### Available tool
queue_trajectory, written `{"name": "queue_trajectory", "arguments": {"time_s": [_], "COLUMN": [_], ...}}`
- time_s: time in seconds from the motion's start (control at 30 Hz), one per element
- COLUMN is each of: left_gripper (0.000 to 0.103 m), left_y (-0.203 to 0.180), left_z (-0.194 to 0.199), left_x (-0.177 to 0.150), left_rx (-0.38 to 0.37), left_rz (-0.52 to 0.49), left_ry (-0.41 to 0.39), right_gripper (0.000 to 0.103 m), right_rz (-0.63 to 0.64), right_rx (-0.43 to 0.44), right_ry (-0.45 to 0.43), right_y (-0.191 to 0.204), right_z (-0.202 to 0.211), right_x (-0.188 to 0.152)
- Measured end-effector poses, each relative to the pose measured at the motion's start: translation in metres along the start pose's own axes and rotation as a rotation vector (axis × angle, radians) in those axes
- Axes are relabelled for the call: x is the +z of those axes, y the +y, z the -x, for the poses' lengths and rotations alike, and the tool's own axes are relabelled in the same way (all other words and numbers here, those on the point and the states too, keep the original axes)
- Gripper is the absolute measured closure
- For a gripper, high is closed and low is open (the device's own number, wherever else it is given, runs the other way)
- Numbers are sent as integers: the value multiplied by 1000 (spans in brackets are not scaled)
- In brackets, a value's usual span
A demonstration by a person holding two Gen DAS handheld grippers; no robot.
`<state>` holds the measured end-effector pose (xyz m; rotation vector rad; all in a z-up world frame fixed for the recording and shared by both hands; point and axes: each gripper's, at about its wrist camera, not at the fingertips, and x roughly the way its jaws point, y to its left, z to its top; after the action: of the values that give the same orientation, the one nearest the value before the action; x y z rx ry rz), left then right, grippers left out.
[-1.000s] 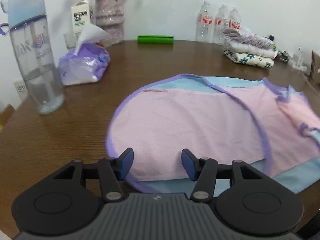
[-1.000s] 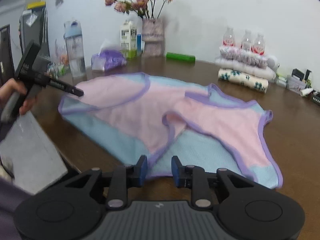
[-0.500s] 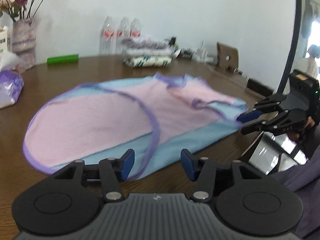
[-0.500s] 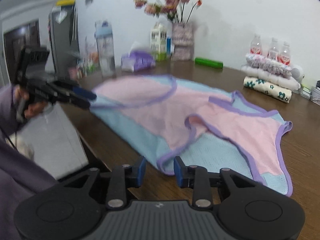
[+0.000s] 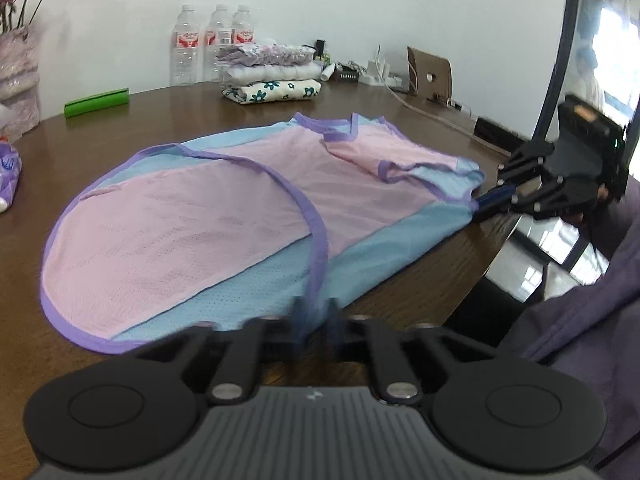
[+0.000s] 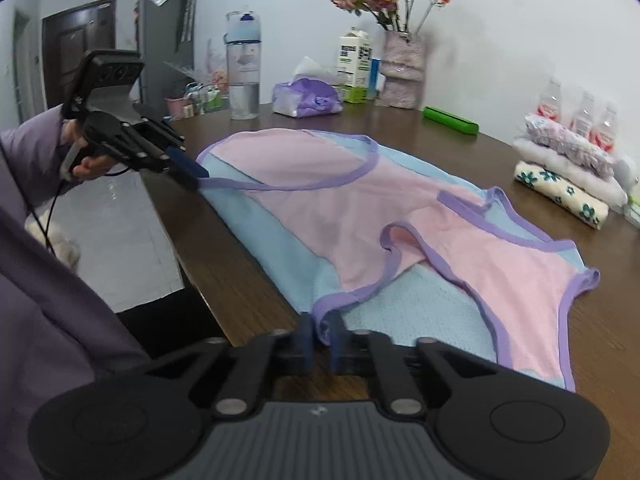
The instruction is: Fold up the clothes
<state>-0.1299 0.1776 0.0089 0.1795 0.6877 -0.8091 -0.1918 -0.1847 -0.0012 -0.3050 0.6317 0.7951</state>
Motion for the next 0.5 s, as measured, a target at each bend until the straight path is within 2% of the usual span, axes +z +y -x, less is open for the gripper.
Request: {"name": "queue_trajectory", "arguments": {"time_s": [0.1, 0.2, 0.3, 0.33, 0.4, 0.43, 0.47, 0.5], "left_gripper": [101, 101, 100, 100, 98, 91, 80, 72], "left_y": [9, 32, 55, 64, 75, 80, 84, 85], "left_z": [5, 6, -16, -27, -35, -37, -39, -34], "left_x": [9, 33, 63, 71, 77, 78, 79, 77], "left_rx": [-19, -12, 115, 184, 230, 238, 247, 253], "left_rz": [17, 74, 86, 101, 130, 145, 160, 166], "left_ry": [-36, -86, -38, -20, 2, 11, 21, 17], "right_gripper": [102, 102, 102, 98, 90, 90, 89, 83], "right_rz": [-44, -78, -94, -100, -112, -91, -65, -40], "right_rx": [20, -23, -91, -119, -186, -223, -239, -243], "right_ry": [-48, -92, -95, -83, -15, 14, 11, -5], "right_y": [-15, -44, -82, -94, -111, -113, -113, -112], "right_z": [4, 0, -22, -33, -55, -59, -51, -40], "right_x": [11, 31, 56, 64, 75, 78, 78, 75]}}
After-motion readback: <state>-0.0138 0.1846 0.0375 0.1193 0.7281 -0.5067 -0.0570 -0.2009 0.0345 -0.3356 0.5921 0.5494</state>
